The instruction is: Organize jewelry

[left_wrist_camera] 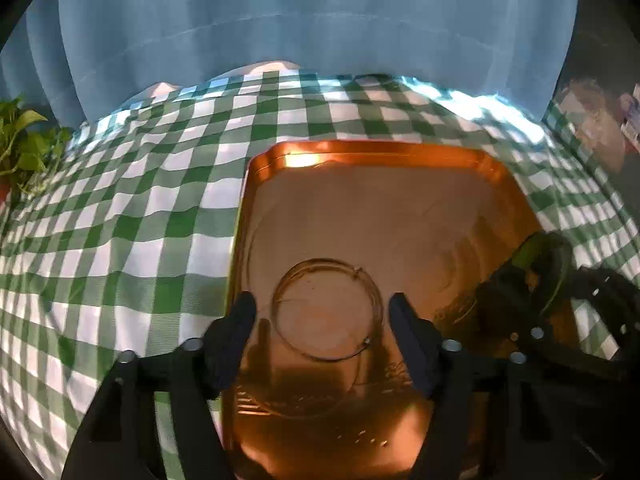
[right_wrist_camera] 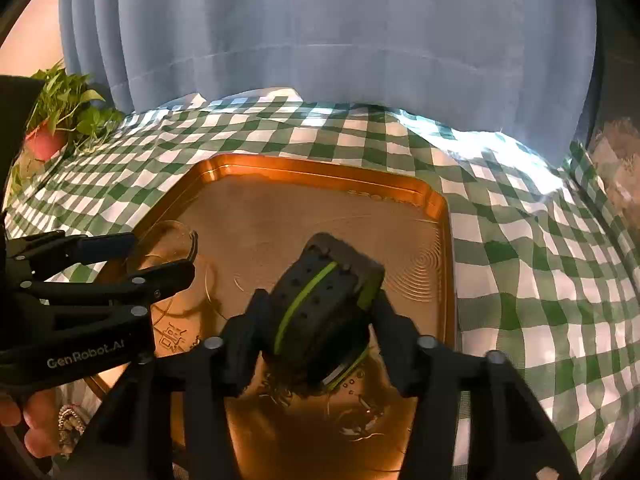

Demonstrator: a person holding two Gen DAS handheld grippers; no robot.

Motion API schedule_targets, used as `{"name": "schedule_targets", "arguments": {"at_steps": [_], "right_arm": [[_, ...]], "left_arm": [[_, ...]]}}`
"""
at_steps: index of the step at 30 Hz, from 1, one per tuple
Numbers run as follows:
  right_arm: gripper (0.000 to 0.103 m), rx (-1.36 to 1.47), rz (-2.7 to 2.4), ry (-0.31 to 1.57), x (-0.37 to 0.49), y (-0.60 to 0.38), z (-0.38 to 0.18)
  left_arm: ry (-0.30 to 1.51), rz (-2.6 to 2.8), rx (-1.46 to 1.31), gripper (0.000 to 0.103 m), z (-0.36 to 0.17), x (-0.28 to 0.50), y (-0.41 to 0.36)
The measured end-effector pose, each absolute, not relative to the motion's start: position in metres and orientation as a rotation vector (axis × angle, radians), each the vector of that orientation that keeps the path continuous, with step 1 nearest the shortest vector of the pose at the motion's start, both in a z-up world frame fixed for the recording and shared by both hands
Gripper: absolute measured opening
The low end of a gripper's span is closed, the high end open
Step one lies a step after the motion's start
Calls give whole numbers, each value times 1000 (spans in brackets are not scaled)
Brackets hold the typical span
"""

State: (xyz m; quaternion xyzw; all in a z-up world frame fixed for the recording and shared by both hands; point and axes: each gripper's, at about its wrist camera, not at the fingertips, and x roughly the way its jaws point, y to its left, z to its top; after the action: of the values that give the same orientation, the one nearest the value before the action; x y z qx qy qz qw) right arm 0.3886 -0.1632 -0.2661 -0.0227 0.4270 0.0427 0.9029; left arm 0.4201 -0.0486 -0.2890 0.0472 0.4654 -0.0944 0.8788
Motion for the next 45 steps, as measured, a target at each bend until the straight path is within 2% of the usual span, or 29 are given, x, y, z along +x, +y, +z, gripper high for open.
{"name": "schedule_targets", "arguments": {"at_steps": [5, 11, 12, 14, 18, 21, 25, 31, 38, 45], "right_arm": [[66, -22, 66, 852, 383, -169, -263], [70, -4, 106, 840, 362, -176, -246], [71, -20, 115, 821, 353, -175, -240], [80, -46, 109, 777, 334, -175, -229], [81, 20, 107, 760, 288, -182, -204], [89, 39, 103, 748, 251, -184, -188], [91, 36, 94, 755, 190, -180, -165], [102, 117, 85, 757, 124, -179, -141], [103, 382, 175, 804, 74, -202, -117], [103, 256, 85, 696, 53, -202, -99]], "left_arm": [[946, -173, 85, 80, -280, 412, -41], [917, -213, 105, 82, -253, 379, -43], [885, -213, 149, 82, -244, 365, -47], [852, -209, 193, 85, -231, 344, -49], [857, -213, 155, 86, -211, 300, -40], [869, -210, 132, 87, -197, 261, -32], [848, -207, 135, 87, -170, 203, -25], [815, -202, 56, 89, -141, 133, 2], [731, -224, -16, 92, -101, 70, 36], [683, -153, -42, 95, -110, 75, 63]]}}
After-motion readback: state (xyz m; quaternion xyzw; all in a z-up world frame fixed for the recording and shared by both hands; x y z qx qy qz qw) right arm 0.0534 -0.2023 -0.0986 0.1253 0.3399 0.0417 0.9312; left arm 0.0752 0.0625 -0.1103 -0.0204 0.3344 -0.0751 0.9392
